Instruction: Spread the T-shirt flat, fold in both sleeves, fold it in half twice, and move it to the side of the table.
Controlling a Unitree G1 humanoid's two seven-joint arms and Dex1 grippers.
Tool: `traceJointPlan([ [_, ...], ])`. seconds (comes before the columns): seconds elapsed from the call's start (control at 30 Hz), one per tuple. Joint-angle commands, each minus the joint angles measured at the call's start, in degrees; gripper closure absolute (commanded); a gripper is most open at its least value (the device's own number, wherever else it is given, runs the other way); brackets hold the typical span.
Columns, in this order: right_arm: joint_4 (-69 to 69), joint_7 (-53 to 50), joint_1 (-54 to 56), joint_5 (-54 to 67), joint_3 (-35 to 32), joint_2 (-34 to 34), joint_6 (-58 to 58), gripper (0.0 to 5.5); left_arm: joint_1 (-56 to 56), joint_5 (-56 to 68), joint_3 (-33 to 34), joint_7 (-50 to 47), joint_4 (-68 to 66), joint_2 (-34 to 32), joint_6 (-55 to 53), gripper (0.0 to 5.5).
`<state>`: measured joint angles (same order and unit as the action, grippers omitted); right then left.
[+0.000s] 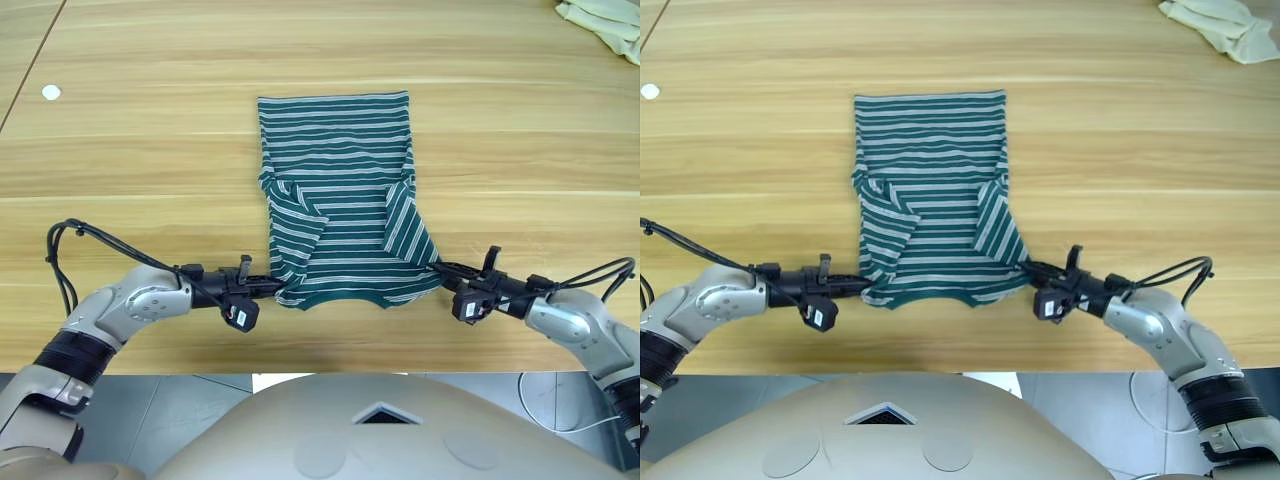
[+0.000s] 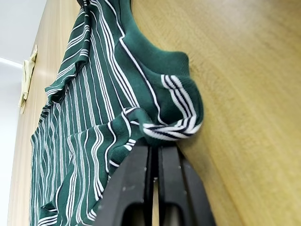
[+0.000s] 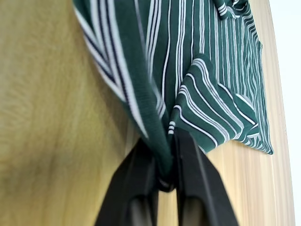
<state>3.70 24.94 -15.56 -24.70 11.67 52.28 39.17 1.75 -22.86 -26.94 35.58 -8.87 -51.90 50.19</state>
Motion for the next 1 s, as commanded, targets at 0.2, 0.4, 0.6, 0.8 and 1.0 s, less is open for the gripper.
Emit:
traceJointPlan([
  [0.2, -4.6, 2.1, -5.1, 2.5, 1.4, 0.4, 1.1, 5.49, 6.7, 2.3, -2.8, 0.7, -4.4, 2.6, -0.4, 5.50],
  [0.4, -10.2, 2.3, -14.4, 8.2, -4.3, 1.6, -1.4, 5.49, 16.5, 10.2, 0.4, -0.5, 1.1, -0.1, -2.1, 5.50],
  [0.6, -12.9, 2.5, -17.6, 11.8, -9.5, 0.2, -3.0, 5.49, 20.3, 13.5, 5.3, -2.2, 5.0, 0.6, -3.9, 5.50],
  [0.8, -12.4, 0.0, -9.2, 11.3, -12.0, -3.2, -2.6, 5.49, 9.1, 14.2, 12.4, -7.4, 2.0, 7.0, -5.5, 5.50],
  [1.0, -9.4, -4.3, 6.0, 4.8, -10.3, -9.7, -6.3, 5.49, -3.4, 12.3, 14.5, -10.5, -2.1, 13.7, -8.5, 5.50],
])
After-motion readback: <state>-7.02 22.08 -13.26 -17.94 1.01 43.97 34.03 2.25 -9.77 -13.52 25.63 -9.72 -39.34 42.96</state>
